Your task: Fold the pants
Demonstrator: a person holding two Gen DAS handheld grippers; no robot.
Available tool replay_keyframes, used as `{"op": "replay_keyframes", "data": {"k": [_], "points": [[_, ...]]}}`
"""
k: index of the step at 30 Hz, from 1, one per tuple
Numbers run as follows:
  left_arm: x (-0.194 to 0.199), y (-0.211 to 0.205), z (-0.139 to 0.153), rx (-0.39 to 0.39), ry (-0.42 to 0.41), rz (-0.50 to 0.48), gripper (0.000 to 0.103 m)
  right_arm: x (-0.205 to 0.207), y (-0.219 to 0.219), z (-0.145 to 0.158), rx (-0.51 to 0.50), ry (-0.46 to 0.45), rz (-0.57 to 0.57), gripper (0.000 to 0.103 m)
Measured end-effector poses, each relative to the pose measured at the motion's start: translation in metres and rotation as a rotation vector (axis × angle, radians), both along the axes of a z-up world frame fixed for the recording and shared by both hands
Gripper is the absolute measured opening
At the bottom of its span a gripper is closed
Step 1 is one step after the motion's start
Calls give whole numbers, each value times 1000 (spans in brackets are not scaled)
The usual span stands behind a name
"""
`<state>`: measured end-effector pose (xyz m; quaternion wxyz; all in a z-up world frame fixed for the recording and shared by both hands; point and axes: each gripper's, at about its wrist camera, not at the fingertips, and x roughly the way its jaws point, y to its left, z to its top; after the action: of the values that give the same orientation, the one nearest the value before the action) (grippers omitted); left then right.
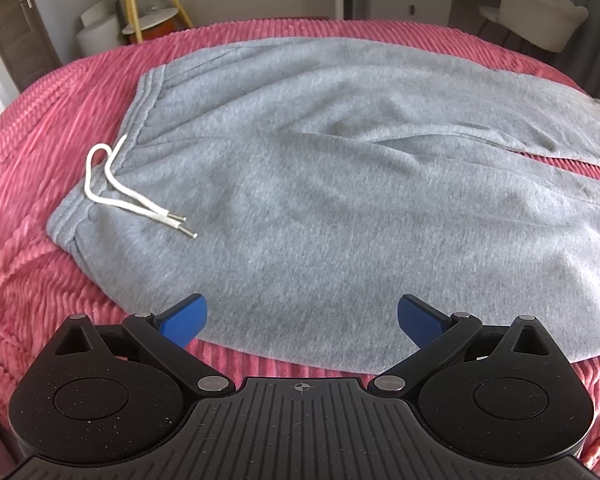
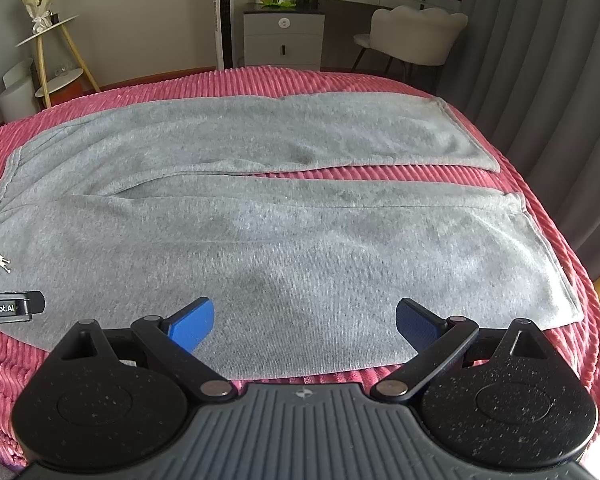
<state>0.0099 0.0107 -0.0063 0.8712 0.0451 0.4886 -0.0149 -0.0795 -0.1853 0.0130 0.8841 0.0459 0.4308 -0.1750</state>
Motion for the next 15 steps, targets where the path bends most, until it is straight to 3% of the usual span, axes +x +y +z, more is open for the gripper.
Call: {"op": "replay_keyframes", "data": {"k": [11,15], "points": [[4,0,1,7,22,9,103,1,-6,-3,-2,-6,15,98],[10,-1,21,-20,20,2,103,3,-16,3,-2,-26,16,98]]}}
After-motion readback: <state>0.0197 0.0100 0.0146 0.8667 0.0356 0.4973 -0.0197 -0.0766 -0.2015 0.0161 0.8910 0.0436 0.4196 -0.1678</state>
